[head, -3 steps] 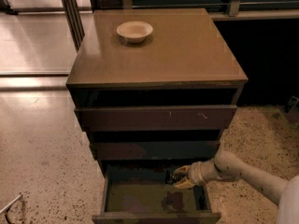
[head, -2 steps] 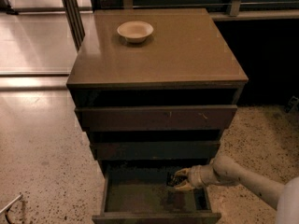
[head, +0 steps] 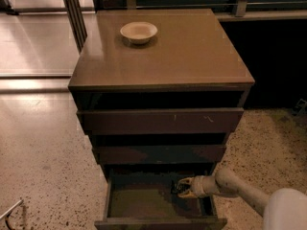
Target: Place rxbar chocolate into bottom drawer
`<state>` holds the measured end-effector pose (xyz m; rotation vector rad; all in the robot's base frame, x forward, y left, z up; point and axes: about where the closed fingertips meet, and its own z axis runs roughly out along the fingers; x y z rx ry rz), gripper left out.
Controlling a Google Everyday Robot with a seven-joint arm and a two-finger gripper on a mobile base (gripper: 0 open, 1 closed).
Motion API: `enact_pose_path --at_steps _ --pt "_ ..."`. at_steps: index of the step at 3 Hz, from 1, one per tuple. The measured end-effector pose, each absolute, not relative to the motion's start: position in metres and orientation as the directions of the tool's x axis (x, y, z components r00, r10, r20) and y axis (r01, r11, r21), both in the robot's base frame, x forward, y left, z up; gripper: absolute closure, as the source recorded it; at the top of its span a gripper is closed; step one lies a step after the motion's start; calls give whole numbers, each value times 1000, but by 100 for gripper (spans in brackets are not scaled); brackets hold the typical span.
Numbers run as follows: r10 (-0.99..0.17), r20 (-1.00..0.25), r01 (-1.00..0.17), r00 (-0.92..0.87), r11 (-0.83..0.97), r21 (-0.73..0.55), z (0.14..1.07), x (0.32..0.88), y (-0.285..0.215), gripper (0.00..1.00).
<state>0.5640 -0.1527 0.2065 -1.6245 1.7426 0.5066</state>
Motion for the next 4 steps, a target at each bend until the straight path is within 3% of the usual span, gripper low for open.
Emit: enact_pose_path --at_steps 2,4 --pt "-687 -727 -976 16 146 -160 150 587 -149 100" --pt "-689 -725 -974 15 153 -165 149 590 -152 58"
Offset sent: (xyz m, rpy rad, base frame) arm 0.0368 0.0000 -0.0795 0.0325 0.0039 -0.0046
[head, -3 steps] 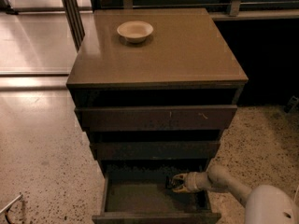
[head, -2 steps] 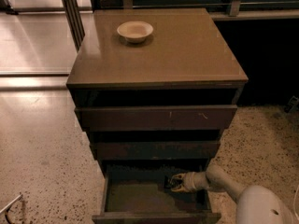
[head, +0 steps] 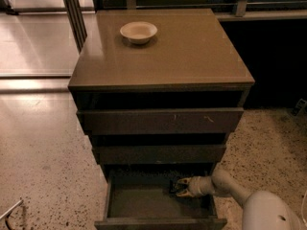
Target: Place rxbar chocolate into bottom drawer
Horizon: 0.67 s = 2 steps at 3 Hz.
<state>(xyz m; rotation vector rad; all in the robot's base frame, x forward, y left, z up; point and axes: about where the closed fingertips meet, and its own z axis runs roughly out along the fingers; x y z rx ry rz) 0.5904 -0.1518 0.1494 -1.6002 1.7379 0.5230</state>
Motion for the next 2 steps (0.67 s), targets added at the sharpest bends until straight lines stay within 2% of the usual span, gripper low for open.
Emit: enact_pose_path --at_steps 2 --pt "-689 -725 -974 15 153 -165 149 590 -152 11"
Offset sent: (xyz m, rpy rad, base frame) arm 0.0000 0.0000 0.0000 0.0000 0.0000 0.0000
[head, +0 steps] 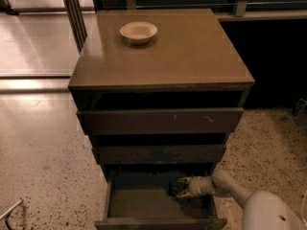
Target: Place rxbar chocolate into bottom drawer
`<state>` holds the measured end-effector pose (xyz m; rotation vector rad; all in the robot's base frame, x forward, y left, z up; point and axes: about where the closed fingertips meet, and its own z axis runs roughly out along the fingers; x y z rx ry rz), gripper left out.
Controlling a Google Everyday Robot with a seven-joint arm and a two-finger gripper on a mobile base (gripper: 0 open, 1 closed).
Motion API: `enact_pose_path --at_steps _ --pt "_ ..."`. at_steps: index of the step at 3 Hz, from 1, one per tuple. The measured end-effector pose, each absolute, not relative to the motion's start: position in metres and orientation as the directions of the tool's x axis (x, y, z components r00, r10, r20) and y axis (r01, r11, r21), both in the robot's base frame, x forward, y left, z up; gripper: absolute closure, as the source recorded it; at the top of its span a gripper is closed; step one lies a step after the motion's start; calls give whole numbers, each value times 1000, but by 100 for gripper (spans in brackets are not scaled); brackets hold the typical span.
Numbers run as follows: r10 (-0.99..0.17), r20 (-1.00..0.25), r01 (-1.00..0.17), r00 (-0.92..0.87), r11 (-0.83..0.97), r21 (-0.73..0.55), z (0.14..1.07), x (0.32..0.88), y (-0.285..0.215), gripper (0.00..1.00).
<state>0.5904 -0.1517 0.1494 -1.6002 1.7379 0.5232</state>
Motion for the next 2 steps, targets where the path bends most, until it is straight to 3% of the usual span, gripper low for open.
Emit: enact_pose_path --at_steps 1,2 --pt "-689 -725 -974 15 152 -165 149 590 -152 0" --pt "-689 -725 -974 15 152 -165 149 590 -152 0"
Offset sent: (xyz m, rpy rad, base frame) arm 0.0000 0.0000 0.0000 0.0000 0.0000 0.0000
